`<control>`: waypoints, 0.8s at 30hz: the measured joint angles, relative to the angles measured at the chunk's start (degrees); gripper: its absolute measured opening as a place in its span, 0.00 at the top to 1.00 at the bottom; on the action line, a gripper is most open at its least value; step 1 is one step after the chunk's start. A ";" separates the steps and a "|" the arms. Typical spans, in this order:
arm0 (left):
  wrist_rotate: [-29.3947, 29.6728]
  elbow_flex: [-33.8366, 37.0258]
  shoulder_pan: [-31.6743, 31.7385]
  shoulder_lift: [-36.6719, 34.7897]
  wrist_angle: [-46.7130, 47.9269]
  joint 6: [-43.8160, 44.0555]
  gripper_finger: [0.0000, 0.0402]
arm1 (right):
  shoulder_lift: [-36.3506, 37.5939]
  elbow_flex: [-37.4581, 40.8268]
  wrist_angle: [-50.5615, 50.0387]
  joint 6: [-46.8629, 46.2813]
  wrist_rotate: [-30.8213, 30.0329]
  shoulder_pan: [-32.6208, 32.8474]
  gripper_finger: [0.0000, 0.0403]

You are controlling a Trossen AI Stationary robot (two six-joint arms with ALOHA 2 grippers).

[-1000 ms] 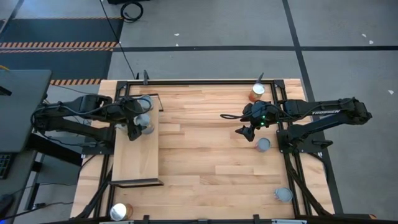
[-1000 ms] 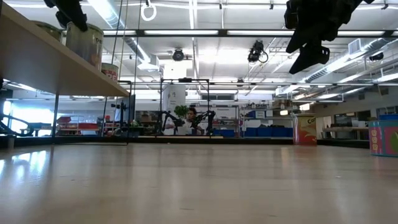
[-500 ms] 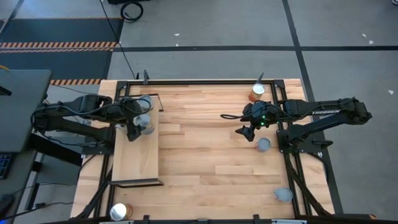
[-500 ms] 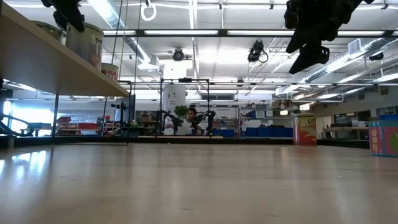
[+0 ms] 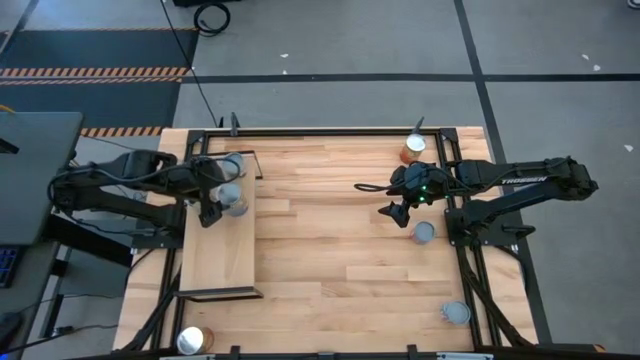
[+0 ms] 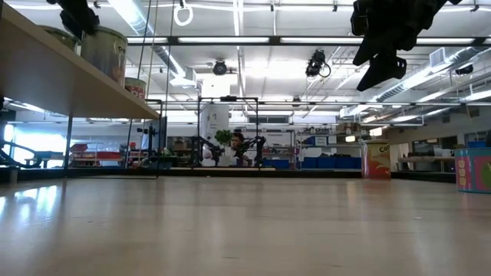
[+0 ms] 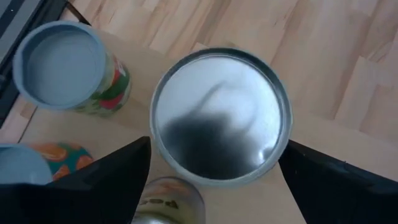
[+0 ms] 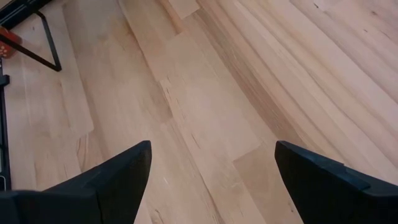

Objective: Pick and place cans onto a shelf
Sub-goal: Put the canned peaches on the shelf aligned with the other canned peaches

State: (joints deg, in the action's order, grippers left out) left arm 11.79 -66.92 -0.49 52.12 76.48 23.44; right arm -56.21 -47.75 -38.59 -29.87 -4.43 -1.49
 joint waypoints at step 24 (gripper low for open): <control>-5.92 -1.85 -3.62 6.07 -26.44 -2.99 0.40 | 0.00 0.00 0.16 -0.07 -0.48 0.01 0.13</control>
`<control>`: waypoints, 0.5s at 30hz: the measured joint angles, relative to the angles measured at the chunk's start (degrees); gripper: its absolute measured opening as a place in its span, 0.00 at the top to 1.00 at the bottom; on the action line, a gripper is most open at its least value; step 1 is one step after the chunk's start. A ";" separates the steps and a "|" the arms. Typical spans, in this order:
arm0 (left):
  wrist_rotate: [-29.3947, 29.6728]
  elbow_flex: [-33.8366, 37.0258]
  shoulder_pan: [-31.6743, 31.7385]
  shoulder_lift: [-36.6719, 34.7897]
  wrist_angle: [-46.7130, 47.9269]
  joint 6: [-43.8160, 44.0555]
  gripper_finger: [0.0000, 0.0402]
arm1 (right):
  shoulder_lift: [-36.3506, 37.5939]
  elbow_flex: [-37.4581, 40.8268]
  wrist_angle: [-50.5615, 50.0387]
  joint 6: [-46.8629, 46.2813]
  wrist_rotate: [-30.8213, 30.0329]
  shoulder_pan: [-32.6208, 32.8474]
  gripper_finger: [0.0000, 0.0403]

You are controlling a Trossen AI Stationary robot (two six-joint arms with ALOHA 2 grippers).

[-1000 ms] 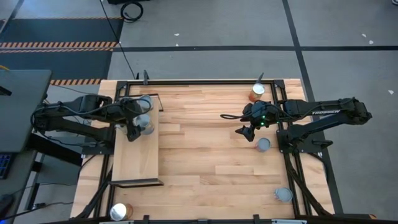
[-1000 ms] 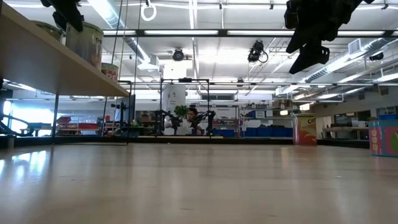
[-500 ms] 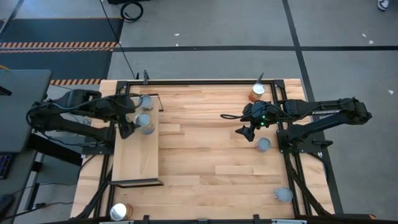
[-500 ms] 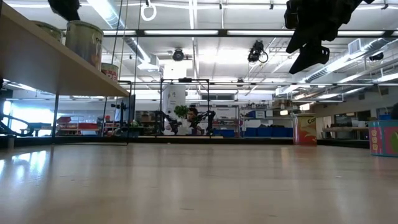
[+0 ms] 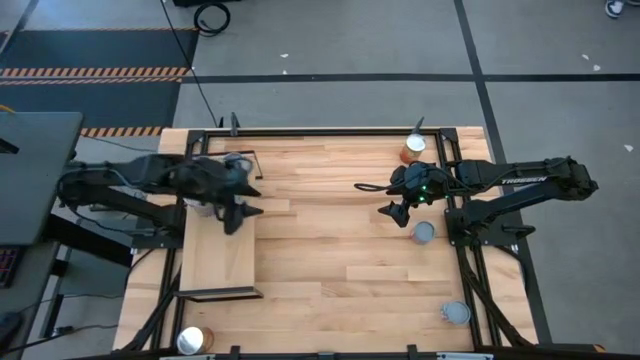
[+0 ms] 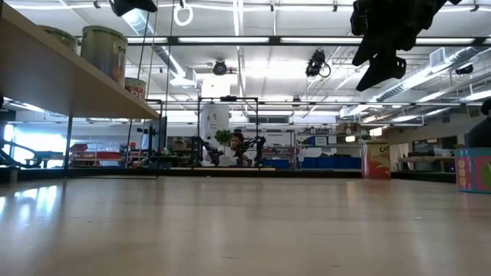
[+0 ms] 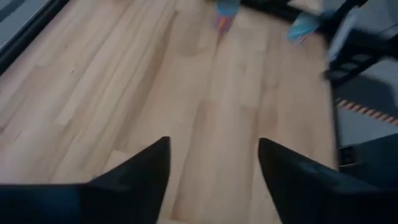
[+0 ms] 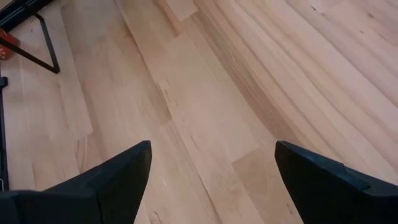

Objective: Pick and place cans onto a shelf
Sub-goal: Put the canned peaches on the shelf aligned with the other canned peaches

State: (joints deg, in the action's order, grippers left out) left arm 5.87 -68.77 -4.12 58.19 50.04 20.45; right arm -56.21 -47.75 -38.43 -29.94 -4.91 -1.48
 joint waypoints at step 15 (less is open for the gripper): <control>4.79 0.07 0.13 7.53 2.96 -6.59 0.66 | 0.00 0.00 0.23 -0.02 0.00 -0.21 0.13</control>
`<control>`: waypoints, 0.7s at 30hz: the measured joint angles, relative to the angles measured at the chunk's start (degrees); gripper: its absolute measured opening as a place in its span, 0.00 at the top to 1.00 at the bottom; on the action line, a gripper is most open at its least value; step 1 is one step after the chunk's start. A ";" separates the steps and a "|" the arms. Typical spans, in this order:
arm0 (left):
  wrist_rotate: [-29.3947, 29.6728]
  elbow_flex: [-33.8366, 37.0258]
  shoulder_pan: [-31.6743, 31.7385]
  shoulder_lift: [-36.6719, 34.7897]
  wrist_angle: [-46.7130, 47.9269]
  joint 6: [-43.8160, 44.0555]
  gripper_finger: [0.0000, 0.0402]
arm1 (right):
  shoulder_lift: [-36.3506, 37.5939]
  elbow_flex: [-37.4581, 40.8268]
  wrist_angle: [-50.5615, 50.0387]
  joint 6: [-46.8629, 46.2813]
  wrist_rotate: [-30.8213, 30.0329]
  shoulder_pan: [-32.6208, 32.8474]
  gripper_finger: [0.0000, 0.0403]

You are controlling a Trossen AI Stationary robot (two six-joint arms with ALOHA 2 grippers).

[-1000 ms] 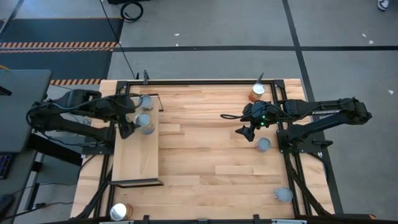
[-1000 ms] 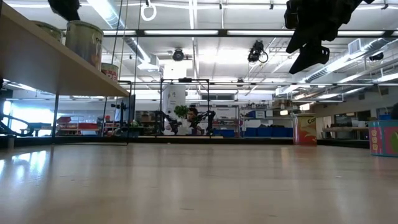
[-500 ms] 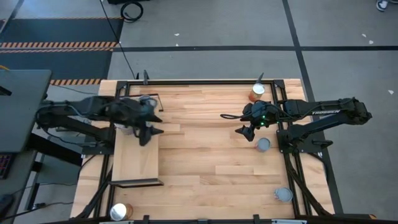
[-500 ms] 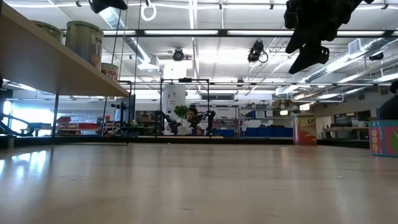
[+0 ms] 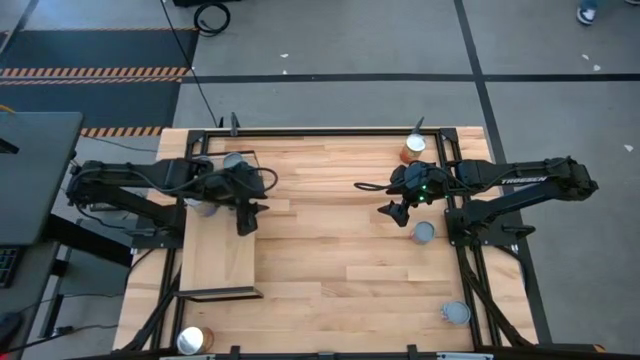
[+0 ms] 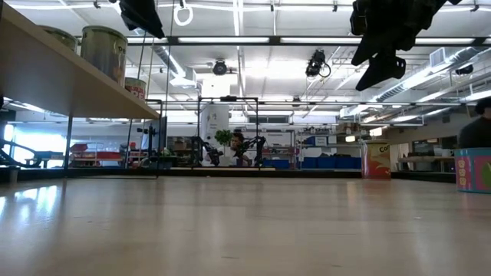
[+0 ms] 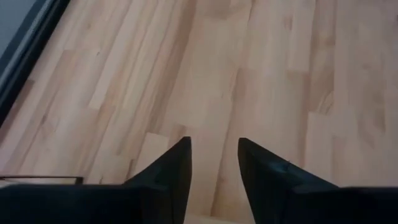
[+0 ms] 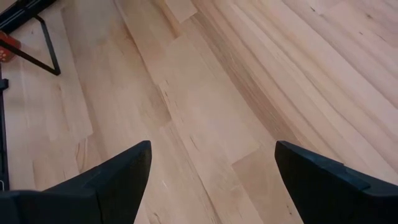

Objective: Pick and place cans onto a shelf
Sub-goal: Put the canned peaches on the shelf aligned with the other canned peaches

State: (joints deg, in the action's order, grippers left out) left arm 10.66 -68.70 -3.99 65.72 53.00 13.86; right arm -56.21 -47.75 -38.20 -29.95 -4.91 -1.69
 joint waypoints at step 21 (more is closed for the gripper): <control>6.81 -0.01 0.02 -0.23 9.02 0.32 0.66 | 0.00 0.00 -0.02 0.11 0.02 0.00 0.13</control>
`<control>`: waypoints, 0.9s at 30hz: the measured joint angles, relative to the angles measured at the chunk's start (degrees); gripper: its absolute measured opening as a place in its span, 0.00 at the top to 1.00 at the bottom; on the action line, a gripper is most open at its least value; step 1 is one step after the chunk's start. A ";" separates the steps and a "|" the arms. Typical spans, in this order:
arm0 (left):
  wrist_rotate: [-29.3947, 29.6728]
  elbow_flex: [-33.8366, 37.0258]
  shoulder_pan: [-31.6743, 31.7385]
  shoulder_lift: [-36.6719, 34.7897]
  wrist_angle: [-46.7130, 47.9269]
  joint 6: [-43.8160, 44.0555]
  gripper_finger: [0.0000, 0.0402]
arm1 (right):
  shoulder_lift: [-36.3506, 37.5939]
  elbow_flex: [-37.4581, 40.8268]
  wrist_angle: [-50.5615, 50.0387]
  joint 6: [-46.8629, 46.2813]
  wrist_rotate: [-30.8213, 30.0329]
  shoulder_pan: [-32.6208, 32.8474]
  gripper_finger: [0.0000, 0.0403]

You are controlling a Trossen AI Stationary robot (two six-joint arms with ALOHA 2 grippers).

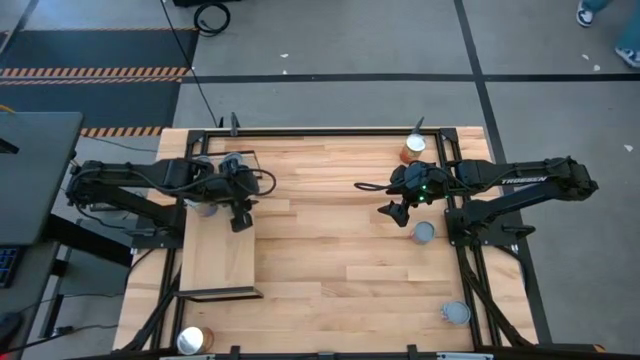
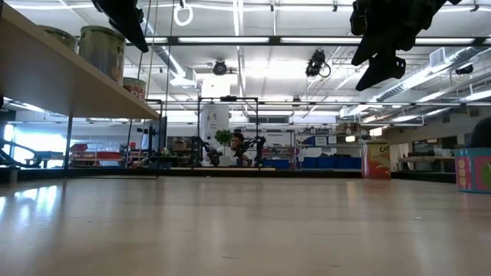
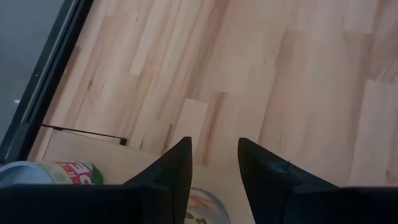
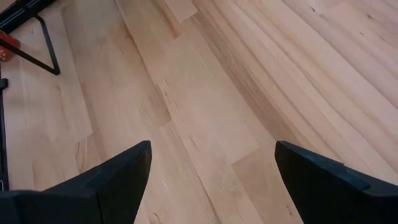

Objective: Pick and place cans onto a shelf
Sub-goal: Put the canned peaches on the shelf aligned with the other canned peaches, then put the canned peas on the shelf

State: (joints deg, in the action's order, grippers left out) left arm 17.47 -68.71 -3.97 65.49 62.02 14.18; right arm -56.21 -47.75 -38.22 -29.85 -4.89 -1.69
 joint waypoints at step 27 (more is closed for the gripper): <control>-12.90 -13.22 -10.51 0.00 -7.67 11.12 0.66 | 0.00 0.00 3.39 2.79 1.47 -0.37 0.13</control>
State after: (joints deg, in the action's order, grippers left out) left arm 4.57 -81.93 -14.48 65.49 54.35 25.30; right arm -56.21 -47.75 -34.83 -27.06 -3.42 -2.06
